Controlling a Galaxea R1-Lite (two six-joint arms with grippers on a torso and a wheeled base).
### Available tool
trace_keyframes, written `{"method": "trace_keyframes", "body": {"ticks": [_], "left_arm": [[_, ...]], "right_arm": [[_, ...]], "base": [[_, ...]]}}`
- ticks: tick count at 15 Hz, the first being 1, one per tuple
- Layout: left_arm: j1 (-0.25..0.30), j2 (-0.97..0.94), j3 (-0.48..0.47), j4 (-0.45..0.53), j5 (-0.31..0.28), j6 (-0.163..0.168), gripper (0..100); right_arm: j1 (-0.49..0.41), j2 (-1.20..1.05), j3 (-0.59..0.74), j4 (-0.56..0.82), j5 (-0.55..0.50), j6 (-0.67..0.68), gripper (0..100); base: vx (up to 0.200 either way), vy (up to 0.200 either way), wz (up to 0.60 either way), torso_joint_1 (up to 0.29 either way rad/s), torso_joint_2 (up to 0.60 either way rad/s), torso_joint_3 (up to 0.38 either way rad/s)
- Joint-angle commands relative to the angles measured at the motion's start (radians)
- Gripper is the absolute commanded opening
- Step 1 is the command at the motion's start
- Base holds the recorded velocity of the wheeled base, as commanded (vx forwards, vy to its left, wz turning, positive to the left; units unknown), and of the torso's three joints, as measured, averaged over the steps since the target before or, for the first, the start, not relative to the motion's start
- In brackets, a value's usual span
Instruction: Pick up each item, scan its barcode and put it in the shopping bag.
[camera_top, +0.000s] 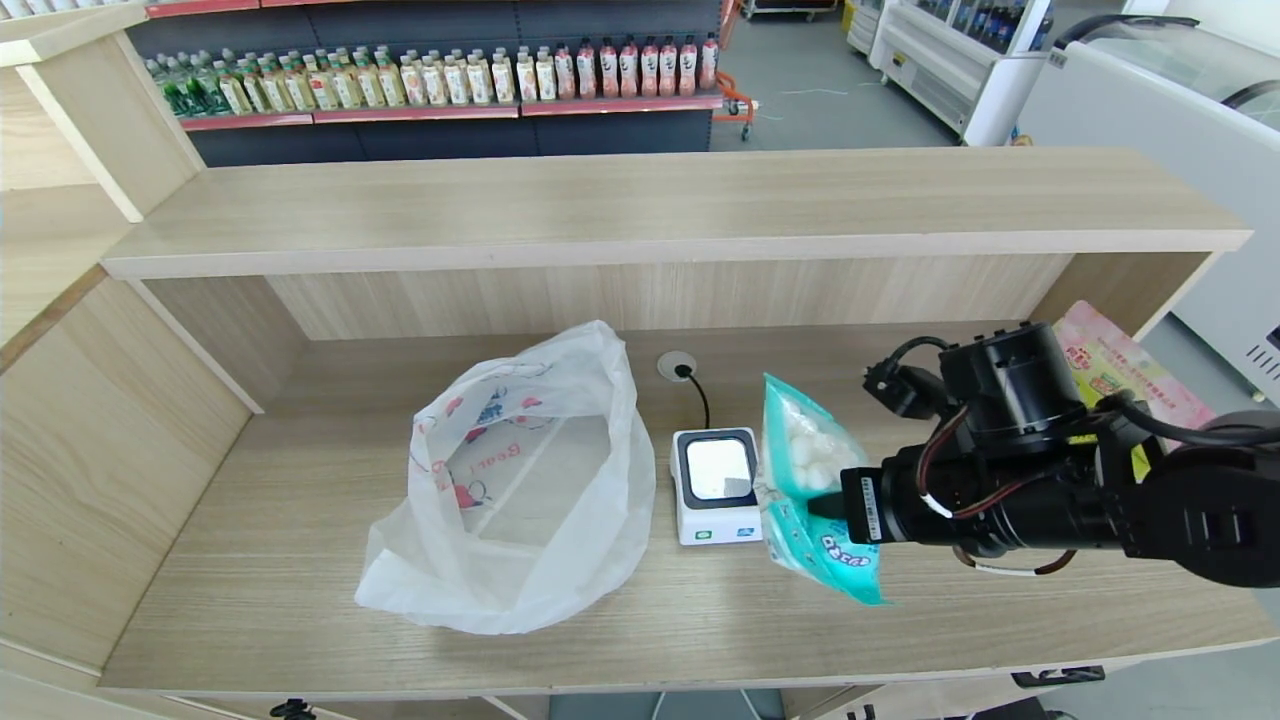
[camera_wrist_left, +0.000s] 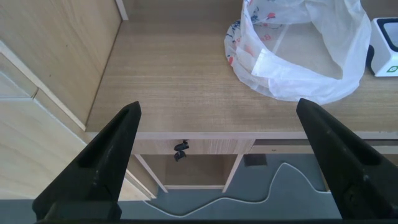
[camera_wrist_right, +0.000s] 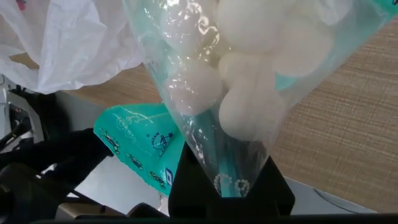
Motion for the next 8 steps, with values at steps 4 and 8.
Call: {"method": "trace_keyframes", "body": {"ticks": [4, 8], "left_arm": [[0.001, 0.0, 0.0, 0.0, 0.0, 0.0, 100], [0.001, 0.0, 0.0, 0.0, 0.0, 0.0, 100]], "right_arm": [[-0.033, -0.114, -0.002, 0.035, -0.033, -0.056, 0], [-0.036, -0.149, 0.007, 0.041, -0.029, -0.088, 0]], "base": [[0.0, 0.0, 0.0, 0.0, 0.0, 0.0], [0.0, 0.0, 0.0, 0.0, 0.0, 0.0]]}}
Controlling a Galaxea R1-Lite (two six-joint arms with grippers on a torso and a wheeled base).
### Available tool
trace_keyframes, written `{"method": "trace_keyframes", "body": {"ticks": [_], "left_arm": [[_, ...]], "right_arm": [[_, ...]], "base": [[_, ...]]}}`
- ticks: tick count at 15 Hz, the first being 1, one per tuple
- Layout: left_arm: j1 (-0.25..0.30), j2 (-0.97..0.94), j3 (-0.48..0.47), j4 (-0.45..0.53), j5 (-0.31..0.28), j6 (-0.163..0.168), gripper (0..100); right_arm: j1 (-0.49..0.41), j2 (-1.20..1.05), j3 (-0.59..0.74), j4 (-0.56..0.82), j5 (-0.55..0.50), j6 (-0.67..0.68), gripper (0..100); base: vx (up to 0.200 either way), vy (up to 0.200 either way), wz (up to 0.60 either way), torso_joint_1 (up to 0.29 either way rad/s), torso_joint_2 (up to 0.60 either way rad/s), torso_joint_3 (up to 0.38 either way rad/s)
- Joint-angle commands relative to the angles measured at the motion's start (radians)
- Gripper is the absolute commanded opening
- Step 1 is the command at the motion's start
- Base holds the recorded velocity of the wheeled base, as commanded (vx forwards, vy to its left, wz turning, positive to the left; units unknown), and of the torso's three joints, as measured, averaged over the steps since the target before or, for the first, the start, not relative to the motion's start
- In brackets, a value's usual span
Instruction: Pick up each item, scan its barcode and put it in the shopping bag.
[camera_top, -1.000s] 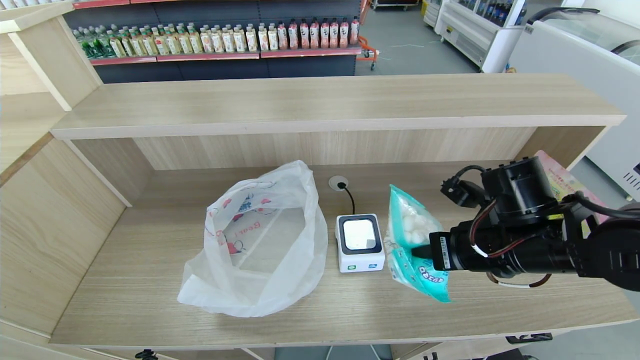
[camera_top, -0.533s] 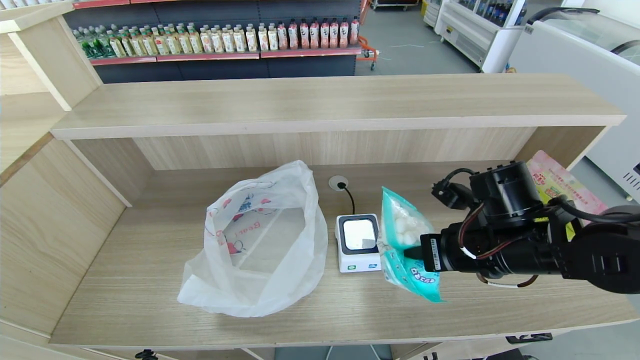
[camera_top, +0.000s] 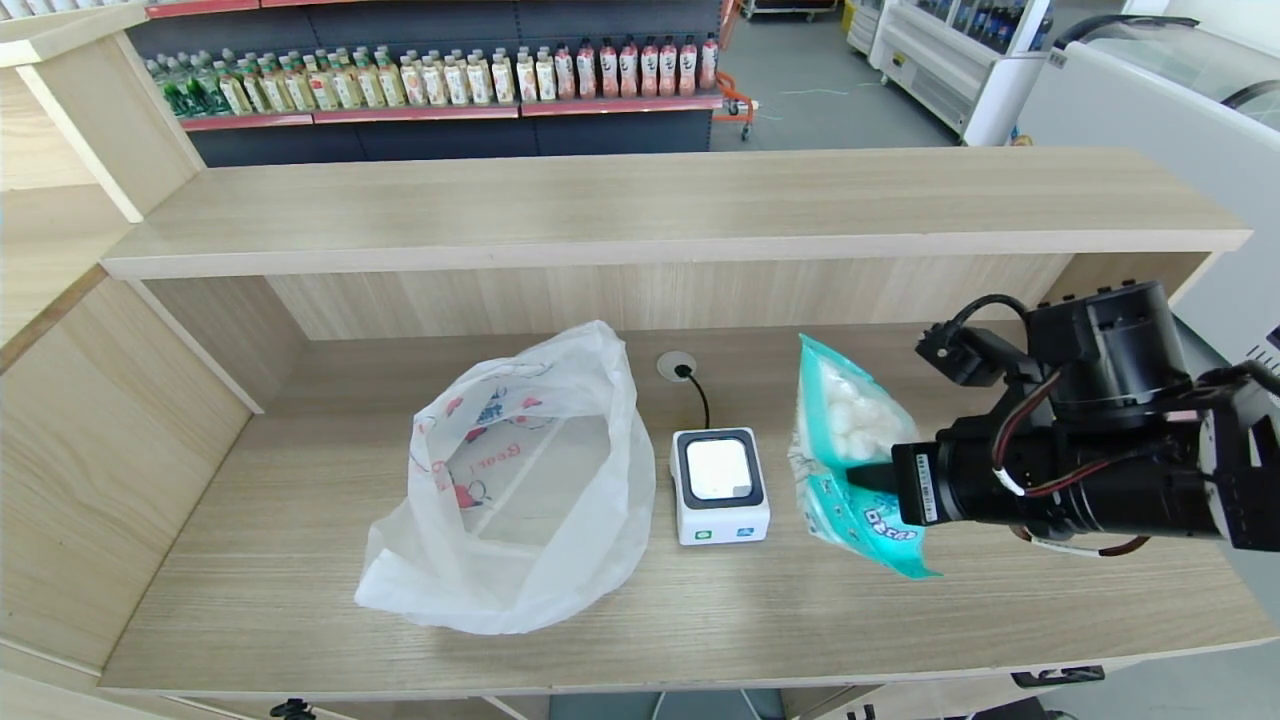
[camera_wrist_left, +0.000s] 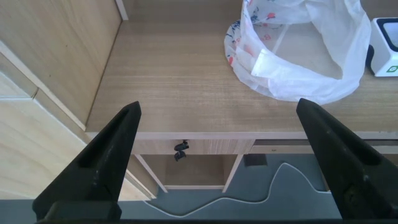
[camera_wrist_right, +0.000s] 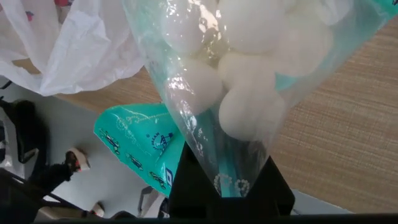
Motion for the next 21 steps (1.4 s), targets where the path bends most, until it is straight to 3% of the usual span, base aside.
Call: {"method": "trace_keyframes", "body": {"ticks": [1, 3, 10, 12, 17, 21], "left_arm": [[0.0, 0.0, 0.0, 0.0, 0.0, 0.0, 100], [0.0, 0.0, 0.0, 0.0, 0.0, 0.0, 100], [0.0, 0.0, 0.0, 0.0, 0.0, 0.0, 100], [0.0, 0.0, 0.0, 0.0, 0.0, 0.0, 100], [0.0, 0.0, 0.0, 0.0, 0.0, 0.0, 100], [0.0, 0.0, 0.0, 0.0, 0.0, 0.0, 100]], "right_arm": [[-0.001, -0.03, 0.011, 0.001, 0.0, -0.019, 0], [-0.001, -0.049, 0.029, 0.001, 0.006, -0.054, 0], [-0.001, -0.076, 0.063, -0.002, 0.005, -0.08, 0], [-0.004, -0.069, 0.081, 0.001, 0.005, -0.083, 0], [-0.137, 0.025, 0.088, 0.009, 0.003, -0.073, 0], [-0.157, 0.083, 0.135, -0.034, 0.003, -0.071, 0]], "base": [[0.0, 0.0, 0.0, 0.0, 0.0, 0.0], [0.0, 0.0, 0.0, 0.0, 0.0, 0.0], [0.0, 0.0, 0.6, 0.003, 0.0, 0.002], [0.0, 0.0, 0.0, 0.0, 0.0, 0.0], [0.0, 0.0, 0.0, 0.0, 0.0, 0.0], [0.0, 0.0, 0.0, 0.0, 0.0, 0.0]]}}
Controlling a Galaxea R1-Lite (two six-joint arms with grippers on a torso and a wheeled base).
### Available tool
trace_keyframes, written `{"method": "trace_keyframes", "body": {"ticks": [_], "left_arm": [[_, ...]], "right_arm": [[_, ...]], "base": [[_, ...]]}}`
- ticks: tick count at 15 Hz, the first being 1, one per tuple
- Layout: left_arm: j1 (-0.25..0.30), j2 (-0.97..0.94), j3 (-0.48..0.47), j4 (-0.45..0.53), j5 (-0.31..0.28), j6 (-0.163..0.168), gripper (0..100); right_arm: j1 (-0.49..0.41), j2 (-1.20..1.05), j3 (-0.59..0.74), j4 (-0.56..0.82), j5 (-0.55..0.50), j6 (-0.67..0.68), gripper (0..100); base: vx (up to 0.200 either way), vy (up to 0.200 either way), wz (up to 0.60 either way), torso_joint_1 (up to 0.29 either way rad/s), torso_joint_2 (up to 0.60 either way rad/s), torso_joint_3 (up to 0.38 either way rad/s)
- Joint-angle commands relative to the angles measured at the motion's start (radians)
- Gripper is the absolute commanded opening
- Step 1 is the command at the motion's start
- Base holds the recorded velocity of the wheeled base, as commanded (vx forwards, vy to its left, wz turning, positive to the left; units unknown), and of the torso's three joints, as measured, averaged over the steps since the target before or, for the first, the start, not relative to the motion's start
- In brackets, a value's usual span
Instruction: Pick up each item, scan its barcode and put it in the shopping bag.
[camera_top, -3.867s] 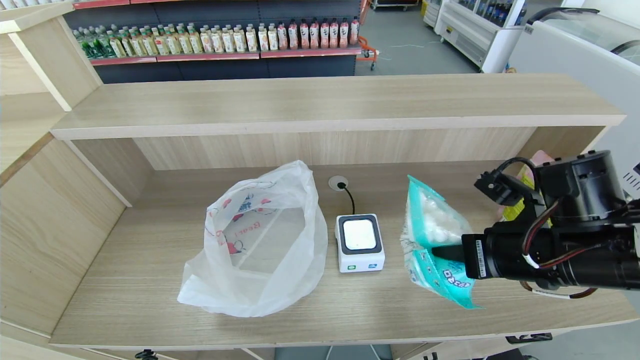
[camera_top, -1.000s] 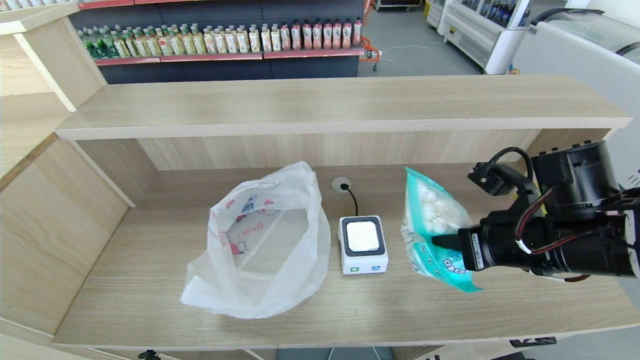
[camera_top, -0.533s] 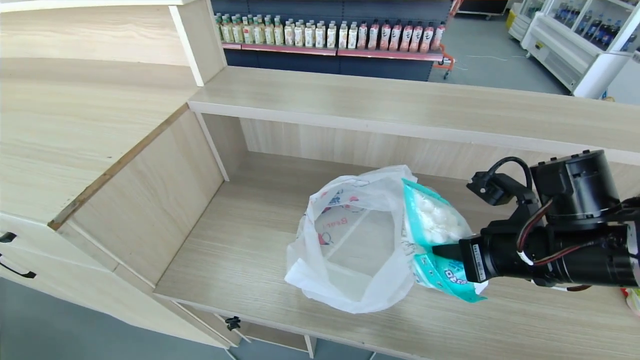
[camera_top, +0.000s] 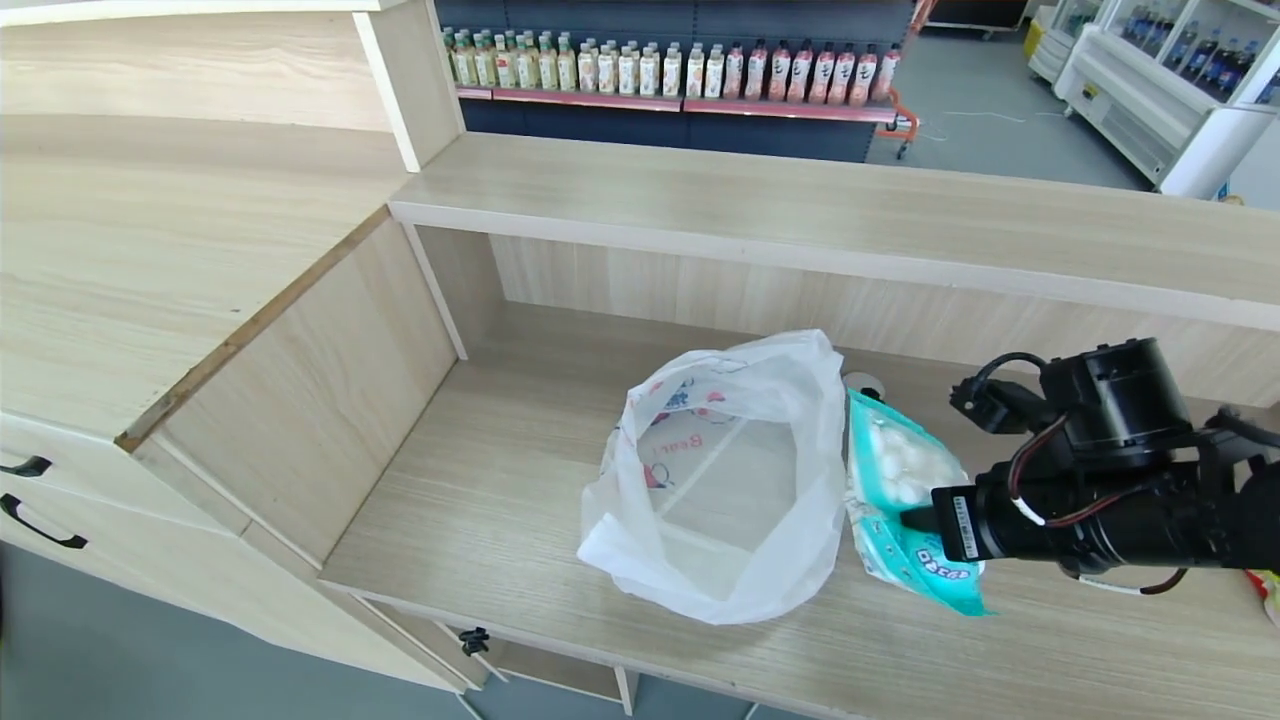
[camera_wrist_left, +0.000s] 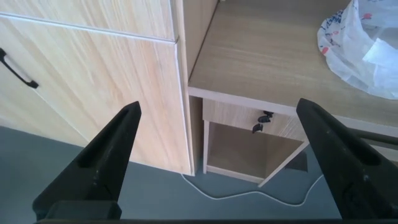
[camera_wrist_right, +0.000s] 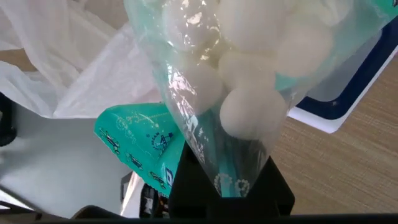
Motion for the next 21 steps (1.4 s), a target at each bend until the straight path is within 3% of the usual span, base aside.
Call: {"method": "trace_keyframes", "body": {"ticks": [1, 8, 14, 17, 21], "left_arm": [[0.0, 0.0, 0.0, 0.0, 0.0, 0.0, 100], [0.0, 0.0, 0.0, 0.0, 0.0, 0.0, 100], [0.0, 0.0, 0.002, 0.0, 0.0, 0.0, 100], [0.0, 0.0, 0.0, 0.0, 0.0, 0.0, 100], [0.0, 0.0, 0.002, 0.0, 0.0, 0.0, 100]], "right_arm": [[-0.003, 0.04, 0.017, -0.015, 0.0, 0.003, 0], [-0.069, 0.072, 0.013, -0.015, 0.0, 0.042, 0], [-0.069, 0.063, 0.01, -0.016, 0.0, 0.058, 0], [-0.043, -0.023, -0.056, -0.015, 0.003, 0.042, 0], [0.041, -0.156, -0.119, 0.05, -0.009, -0.208, 0]], "base": [[0.0, 0.0, 0.0, 0.0, 0.0, 0.0], [0.0, 0.0, 0.0, 0.0, 0.0, 0.0], [0.0, 0.0, 0.0, 0.0, 0.0, 0.0], [0.0, 0.0, 0.0, 0.0, 0.0, 0.0], [0.0, 0.0, 0.0, 0.0, 0.0, 0.0]]}}
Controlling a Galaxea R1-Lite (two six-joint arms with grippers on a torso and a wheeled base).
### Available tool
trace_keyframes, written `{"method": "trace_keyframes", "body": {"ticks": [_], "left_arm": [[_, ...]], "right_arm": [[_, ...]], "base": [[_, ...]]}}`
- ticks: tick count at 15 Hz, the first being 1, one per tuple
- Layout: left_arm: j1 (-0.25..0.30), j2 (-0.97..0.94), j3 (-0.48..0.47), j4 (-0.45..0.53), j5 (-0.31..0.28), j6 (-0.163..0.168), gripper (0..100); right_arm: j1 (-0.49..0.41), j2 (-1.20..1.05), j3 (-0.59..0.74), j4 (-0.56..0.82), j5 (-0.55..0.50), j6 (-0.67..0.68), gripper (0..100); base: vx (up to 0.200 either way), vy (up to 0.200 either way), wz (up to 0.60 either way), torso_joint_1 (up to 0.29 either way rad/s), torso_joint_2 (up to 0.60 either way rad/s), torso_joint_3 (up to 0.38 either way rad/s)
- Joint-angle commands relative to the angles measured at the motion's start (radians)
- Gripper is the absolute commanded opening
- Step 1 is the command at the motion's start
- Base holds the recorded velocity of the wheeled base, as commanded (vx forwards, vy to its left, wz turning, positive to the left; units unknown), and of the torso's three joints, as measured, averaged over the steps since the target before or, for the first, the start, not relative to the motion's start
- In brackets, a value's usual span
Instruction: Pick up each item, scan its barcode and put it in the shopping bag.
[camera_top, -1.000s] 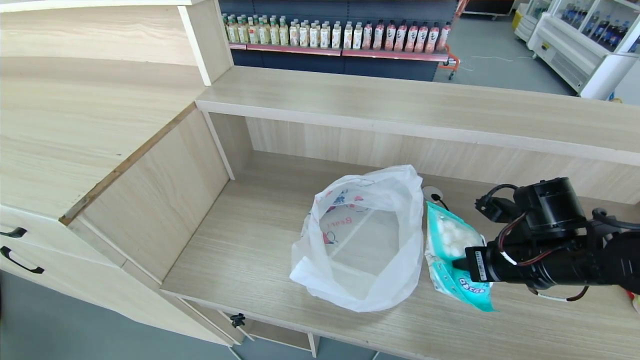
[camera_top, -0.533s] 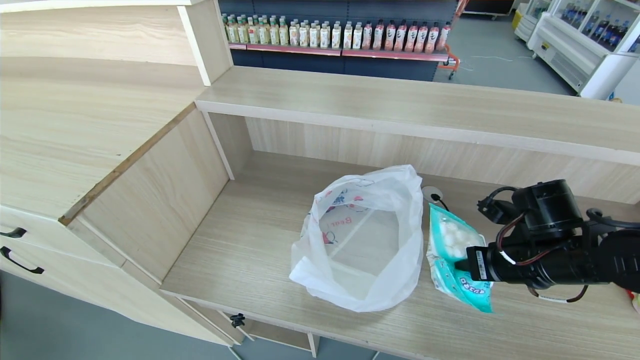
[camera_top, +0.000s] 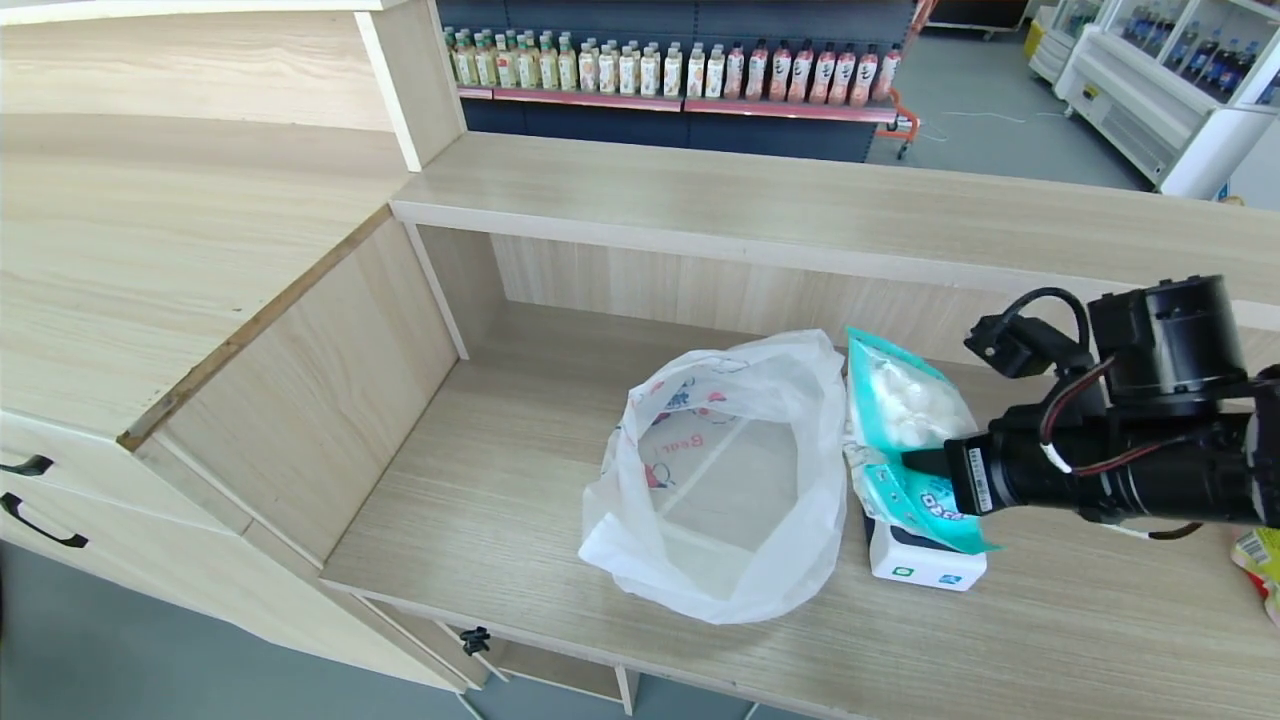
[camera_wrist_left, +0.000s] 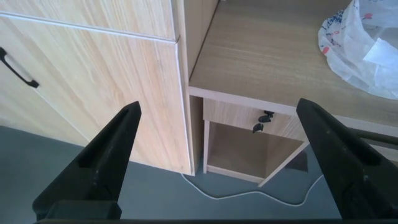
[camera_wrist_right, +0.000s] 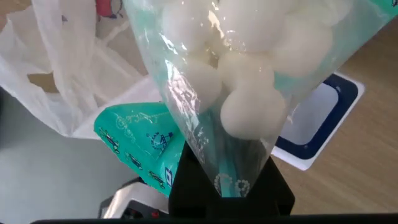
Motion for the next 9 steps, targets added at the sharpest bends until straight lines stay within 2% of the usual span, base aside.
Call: {"method": "trace_keyframes", "body": {"ticks": [1, 3, 7, 9], "left_arm": [[0.0, 0.0, 0.0, 0.0, 0.0, 0.0, 100], [0.0, 0.0, 0.0, 0.0, 0.0, 0.0, 100], [0.0, 0.0, 0.0, 0.0, 0.0, 0.0, 100], [0.0, 0.0, 0.0, 0.0, 0.0, 0.0, 100]], "right_arm": [[0.03, -0.114, -0.028, 0.094, -0.007, -0.136, 0], [0.021, -0.163, -0.024, 0.14, -0.007, -0.233, 0], [-0.016, -0.197, -0.016, 0.14, -0.007, -0.28, 0], [-0.021, -0.203, -0.001, 0.128, -0.004, -0.289, 0]], "base": [[0.0, 0.0, 0.0, 0.0, 0.0, 0.0], [0.0, 0.0, 0.0, 0.0, 0.0, 0.0], [0.0, 0.0, 0.0, 0.0, 0.0, 0.0], [0.0, 0.0, 0.6, 0.0, 0.0, 0.002]]}}
